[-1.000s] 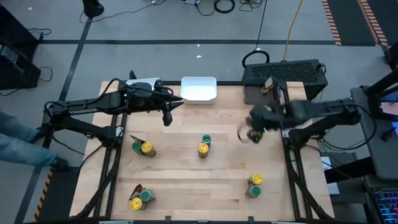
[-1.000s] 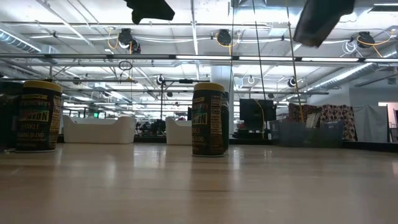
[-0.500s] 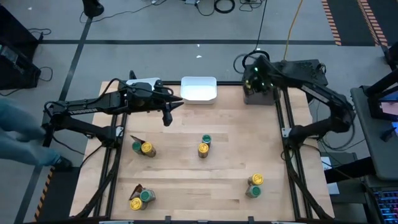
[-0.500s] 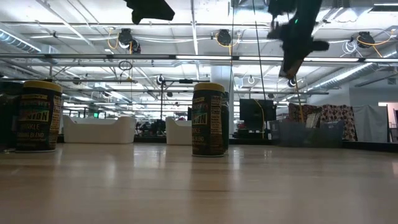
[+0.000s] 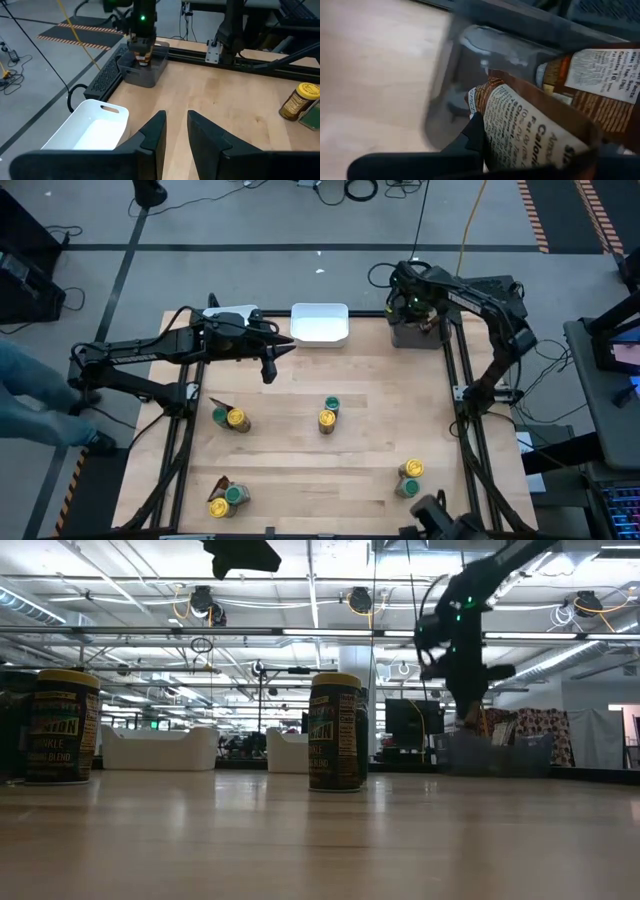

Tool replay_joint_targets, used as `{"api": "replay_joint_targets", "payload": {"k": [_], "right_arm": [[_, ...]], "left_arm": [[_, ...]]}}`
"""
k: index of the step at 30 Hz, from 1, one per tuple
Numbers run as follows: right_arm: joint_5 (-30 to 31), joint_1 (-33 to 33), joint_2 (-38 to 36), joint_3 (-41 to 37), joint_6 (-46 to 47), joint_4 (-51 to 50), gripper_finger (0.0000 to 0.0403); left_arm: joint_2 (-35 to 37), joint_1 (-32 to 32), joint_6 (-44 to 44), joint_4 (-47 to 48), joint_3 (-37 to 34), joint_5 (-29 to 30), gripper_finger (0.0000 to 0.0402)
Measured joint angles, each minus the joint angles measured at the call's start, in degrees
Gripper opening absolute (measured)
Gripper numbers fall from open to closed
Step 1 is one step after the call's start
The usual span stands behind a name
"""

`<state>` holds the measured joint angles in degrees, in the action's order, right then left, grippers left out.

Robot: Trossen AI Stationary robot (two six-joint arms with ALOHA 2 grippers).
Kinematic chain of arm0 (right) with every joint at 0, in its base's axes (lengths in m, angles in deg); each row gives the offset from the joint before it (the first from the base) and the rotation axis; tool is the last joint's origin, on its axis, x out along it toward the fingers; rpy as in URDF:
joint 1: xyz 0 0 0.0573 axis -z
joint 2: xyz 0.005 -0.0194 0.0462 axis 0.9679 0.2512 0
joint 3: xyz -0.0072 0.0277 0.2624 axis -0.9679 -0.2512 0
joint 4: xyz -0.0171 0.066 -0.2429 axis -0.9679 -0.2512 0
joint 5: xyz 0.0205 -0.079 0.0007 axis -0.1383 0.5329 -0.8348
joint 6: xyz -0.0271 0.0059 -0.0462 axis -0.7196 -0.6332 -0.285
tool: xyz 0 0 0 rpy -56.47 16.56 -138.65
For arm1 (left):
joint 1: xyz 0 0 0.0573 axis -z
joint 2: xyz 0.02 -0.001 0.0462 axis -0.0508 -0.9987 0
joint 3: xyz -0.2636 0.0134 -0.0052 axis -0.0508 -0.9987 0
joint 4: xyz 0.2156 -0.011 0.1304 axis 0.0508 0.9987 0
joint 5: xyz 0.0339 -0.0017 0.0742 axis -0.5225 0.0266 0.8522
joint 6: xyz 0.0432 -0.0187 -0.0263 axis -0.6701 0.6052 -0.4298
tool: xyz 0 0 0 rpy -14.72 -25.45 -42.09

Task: Sort spices by type
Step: Put the bottom right orange seasoning bag into the black bin

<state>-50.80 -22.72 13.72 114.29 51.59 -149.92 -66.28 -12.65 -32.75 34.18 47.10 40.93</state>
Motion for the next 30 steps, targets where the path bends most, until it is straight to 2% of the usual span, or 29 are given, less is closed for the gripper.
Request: {"api": "replay_joint_targets", "payload": {"k": [18,30], "right_arm": [[-0.9,6.2,7.4,0.0,0.7,3.9,0.0039],[-0.5,8.8,7.7,-1.1,0.2,5.3,0.004]], "left_arm": [[0.0,0.0,0.1,2.1,0.0,-0.1,0.0084],[0.0,0.0,-0.1,3.0,0.0,-0.1,0.0084]]}}
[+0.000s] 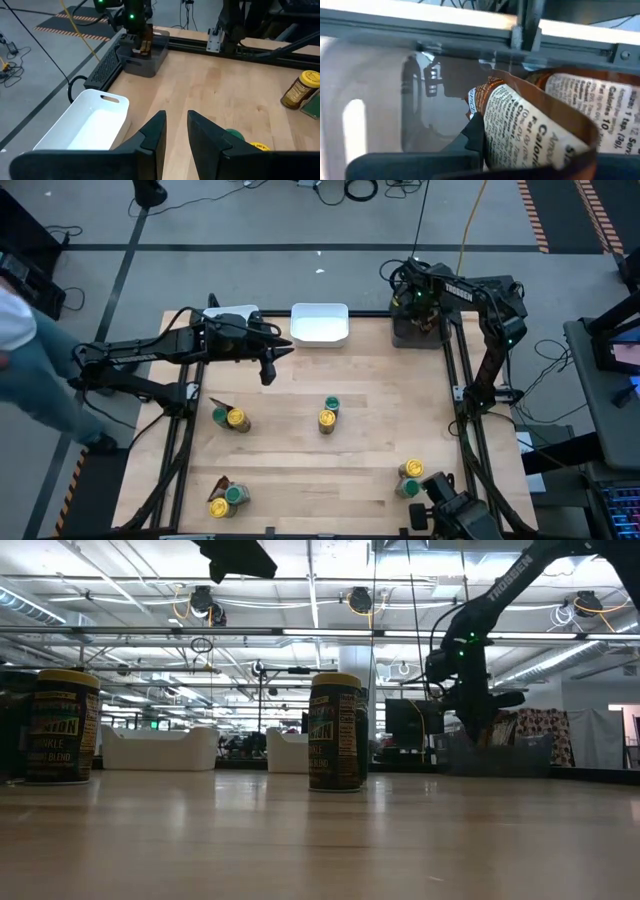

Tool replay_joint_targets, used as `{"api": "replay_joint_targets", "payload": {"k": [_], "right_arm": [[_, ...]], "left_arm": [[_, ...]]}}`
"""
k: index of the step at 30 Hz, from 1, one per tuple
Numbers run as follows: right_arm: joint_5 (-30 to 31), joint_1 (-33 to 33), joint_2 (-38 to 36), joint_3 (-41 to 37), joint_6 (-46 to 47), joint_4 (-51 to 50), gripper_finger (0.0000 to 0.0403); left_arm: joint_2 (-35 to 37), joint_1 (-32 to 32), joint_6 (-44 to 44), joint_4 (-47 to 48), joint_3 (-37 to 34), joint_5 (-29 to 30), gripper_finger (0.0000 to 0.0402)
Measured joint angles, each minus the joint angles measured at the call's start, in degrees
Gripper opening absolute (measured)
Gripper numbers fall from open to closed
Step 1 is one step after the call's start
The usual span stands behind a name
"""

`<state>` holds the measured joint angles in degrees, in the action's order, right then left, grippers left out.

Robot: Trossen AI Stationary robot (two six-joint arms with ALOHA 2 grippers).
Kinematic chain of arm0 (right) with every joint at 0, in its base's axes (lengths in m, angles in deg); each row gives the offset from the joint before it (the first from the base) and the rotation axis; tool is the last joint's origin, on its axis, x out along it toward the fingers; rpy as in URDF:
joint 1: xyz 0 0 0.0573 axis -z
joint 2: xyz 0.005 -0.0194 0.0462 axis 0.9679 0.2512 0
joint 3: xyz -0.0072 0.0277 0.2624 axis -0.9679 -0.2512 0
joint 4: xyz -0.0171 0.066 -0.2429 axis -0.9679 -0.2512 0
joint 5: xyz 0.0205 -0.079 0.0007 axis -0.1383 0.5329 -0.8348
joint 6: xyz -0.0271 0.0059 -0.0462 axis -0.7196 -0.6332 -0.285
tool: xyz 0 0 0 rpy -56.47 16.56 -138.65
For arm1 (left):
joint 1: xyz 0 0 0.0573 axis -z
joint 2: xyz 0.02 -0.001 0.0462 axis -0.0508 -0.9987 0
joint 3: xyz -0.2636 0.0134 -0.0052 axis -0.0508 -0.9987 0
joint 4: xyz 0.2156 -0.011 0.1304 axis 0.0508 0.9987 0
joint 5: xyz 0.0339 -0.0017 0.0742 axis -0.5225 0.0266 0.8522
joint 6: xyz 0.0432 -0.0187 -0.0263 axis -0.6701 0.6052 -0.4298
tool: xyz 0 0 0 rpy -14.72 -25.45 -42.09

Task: Sort spices by type
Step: Put the bottom right orange seasoning bag into the black bin

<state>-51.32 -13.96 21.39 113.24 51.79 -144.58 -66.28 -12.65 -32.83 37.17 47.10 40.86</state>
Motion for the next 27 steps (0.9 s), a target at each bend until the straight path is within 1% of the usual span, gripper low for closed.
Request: {"api": "replay_joint_targets", "payload": {"k": [7,20,27], "right_arm": [[-0.5,0.1,0.0,-0.6,-1.2,0.5,0.0046],[-0.6,0.1,0.0,-0.6,-1.5,1.0,0.0093],[-1.7,0.1,0.0,-0.6,-1.5,1.0,0.0103]], "left_arm": [[0.0,0.0,0.0,0.0,0.0,0.0,0.0084],[0.0,0.0,0.0,0.0,0.0,0.0,0.0084],[0.0,0.0,0.0,0.0,0.0,0.0,0.0084]]}}
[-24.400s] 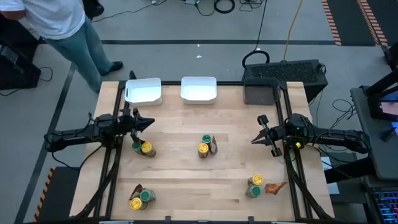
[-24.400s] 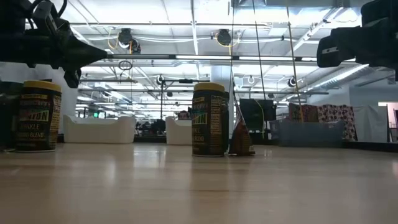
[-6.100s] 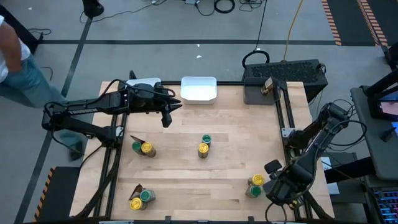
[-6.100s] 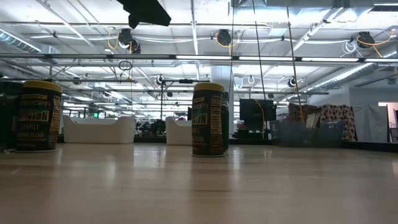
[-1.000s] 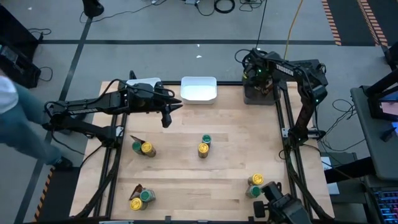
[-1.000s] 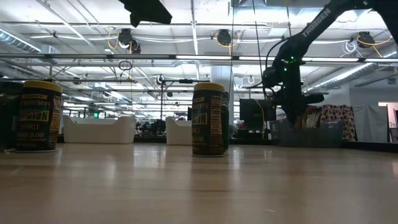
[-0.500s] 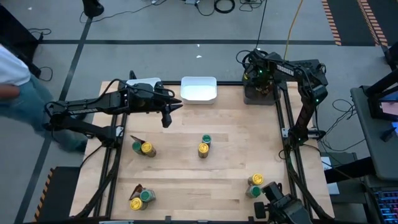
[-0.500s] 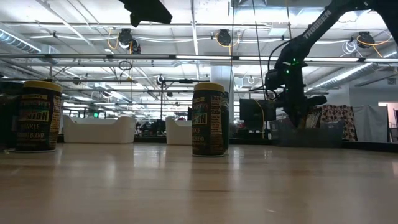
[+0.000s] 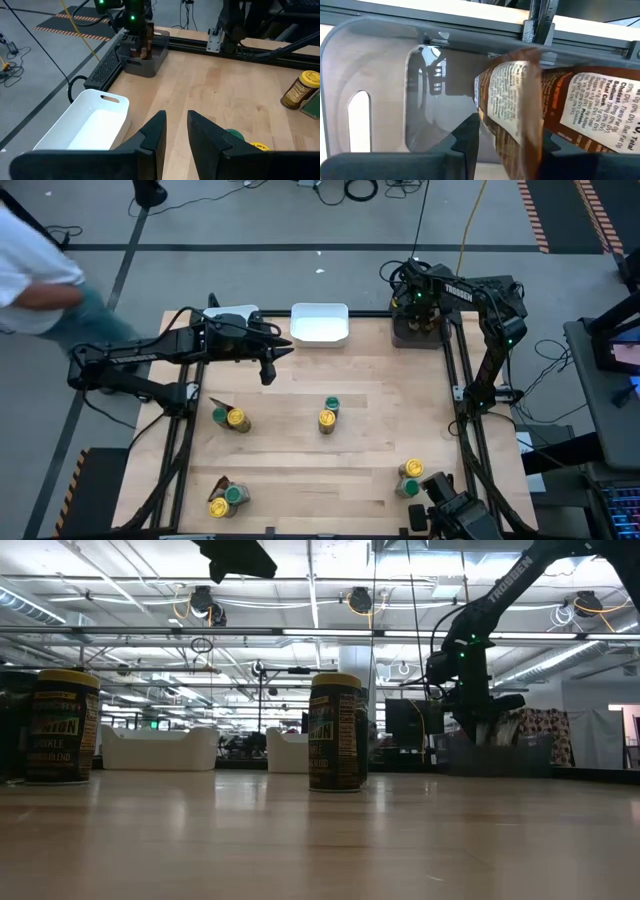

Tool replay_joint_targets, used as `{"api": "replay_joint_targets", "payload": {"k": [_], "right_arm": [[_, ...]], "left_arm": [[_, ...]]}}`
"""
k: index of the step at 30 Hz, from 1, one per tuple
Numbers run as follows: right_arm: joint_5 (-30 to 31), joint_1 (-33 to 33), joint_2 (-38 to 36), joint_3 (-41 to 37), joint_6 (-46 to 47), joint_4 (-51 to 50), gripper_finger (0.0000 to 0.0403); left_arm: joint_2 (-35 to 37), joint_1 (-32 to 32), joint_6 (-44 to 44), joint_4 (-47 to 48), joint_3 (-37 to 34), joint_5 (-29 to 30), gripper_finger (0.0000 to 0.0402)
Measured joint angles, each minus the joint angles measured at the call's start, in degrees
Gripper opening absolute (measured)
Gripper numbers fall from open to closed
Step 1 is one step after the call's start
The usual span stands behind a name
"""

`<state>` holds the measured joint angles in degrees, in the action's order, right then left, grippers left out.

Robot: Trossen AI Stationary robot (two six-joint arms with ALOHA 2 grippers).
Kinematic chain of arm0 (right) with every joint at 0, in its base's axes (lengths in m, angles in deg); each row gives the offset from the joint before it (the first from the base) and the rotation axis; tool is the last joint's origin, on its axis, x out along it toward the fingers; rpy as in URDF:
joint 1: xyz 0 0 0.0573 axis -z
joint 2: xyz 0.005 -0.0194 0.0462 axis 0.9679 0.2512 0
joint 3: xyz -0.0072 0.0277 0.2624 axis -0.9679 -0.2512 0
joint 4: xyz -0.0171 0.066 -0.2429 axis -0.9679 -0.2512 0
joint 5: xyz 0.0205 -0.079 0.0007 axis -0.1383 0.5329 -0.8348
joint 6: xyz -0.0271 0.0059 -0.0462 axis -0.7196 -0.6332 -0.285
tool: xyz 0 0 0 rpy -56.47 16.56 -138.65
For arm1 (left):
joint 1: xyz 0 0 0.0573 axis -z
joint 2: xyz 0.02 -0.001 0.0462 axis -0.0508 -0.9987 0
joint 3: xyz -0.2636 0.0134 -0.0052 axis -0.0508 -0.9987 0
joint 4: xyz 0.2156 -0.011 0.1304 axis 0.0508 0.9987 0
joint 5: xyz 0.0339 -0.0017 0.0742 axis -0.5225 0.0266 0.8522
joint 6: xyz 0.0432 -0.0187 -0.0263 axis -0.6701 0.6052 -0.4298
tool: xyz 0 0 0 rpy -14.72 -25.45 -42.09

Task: Sort spices by type
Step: Put the bottom right orange seasoning bag into the black bin

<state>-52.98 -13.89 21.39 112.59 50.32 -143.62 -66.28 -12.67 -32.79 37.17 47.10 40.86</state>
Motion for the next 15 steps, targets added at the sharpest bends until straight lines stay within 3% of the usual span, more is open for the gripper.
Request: {"api": "replay_joint_targets", "payload": {"k": [15], "right_arm": [[2.1,0.0,0.0,1.3,-1.5,-0.6,0.0103]], "left_arm": [[0.0,0.0,0.1,0.0,0.0,0.0,0.0084]]}}
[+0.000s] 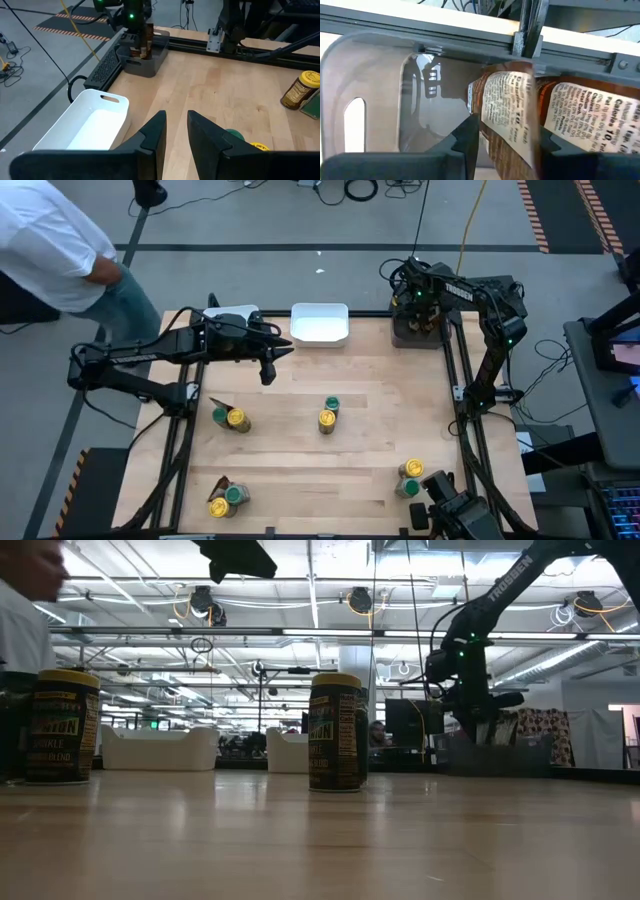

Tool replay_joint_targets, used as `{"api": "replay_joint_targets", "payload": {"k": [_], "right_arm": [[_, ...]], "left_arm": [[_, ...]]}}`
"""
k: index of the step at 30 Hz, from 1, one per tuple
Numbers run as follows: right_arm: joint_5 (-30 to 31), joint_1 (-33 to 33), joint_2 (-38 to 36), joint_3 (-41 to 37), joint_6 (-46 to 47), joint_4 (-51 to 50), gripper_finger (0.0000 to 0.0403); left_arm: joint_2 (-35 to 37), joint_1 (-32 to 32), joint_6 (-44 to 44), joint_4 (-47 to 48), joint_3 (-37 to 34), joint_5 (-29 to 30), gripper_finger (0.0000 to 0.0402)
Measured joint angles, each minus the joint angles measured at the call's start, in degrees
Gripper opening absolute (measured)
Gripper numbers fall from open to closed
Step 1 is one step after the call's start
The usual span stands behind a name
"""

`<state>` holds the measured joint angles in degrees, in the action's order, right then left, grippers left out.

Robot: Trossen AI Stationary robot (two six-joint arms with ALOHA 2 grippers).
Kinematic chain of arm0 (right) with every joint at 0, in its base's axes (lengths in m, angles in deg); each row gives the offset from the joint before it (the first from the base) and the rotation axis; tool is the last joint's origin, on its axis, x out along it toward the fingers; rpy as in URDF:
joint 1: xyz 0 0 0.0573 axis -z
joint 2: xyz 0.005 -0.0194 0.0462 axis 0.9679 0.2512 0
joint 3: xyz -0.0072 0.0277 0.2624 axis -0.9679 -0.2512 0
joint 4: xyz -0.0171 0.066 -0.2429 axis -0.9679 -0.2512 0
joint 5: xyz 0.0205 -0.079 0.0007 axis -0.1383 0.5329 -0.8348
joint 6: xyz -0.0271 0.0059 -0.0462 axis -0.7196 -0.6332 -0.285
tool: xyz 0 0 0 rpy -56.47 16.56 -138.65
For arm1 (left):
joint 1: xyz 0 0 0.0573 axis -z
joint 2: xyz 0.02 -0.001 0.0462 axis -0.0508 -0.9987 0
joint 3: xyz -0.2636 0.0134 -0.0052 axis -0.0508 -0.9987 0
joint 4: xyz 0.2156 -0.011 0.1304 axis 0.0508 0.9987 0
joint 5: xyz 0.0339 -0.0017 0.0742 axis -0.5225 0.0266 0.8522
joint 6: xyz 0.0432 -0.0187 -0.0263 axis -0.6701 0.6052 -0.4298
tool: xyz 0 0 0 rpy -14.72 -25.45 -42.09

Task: Sort spices by type
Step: Put the bottom right orange seasoning bag into the black bin, then put the top orange seasoning bag into the black bin

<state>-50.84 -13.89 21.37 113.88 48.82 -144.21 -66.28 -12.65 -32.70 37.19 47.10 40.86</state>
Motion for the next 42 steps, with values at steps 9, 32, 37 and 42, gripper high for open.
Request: {"api": "replay_joint_targets", "payload": {"k": [9,32,37,42], "right_arm": [[0.0,0.0,0.0,4.0,-0.2,-3.5,0.0103],[-1.0,-6.0,0.0,31.8,-5.2,-21.1,0.0103],[-1.1,-13.6,0.0,38.2,-6.9,-21.6,0.0103],[-1.1,-22.6,-0.1,40.5,-10.5,-21.6,0.0102]], "left_arm": [[0.0,0.0,0.0,0.0,0.0,0.0,0.0084],[0.0,0.1,0.1,0.0,0.0,0.0,0.0084],[0.0,0.1,3.4,0.5,0.0,-0.3,0.0084],[0.0,0.2,9.5,1.4,0.0,-3.6,0.0084]]}}
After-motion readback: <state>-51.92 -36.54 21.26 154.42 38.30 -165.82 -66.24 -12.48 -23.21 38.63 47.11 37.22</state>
